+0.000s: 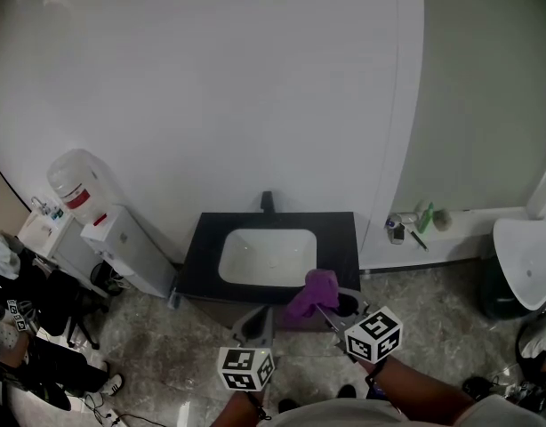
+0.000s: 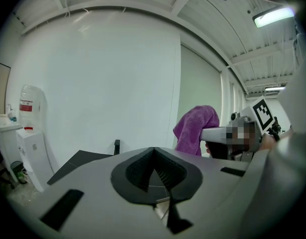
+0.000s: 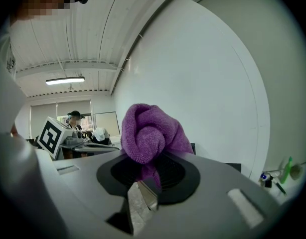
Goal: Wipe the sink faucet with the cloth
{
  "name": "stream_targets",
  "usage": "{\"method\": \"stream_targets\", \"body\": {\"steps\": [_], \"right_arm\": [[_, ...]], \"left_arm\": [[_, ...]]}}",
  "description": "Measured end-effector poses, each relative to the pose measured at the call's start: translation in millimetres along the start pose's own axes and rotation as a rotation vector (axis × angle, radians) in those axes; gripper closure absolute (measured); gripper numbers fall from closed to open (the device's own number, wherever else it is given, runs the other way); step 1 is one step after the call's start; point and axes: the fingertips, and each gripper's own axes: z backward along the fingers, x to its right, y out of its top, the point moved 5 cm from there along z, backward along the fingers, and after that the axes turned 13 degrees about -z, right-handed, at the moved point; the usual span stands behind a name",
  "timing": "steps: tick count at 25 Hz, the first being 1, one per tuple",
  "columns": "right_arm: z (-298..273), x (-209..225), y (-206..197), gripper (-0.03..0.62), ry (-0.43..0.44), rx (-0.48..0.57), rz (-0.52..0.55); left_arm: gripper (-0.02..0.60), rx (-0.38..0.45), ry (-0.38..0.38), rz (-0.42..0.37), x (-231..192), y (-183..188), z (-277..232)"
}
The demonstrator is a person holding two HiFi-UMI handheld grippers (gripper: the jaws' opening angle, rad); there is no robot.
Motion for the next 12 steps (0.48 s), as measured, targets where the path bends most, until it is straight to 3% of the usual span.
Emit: {"method": "stream_targets", "body": {"steps": [12], "right_arm": [[-43, -29, -9, 0.511, -0.070, 0.025, -0.009]], "left_arm": [[0.577, 0.018, -0.089, -0.031, -55, -5, 13]]}}
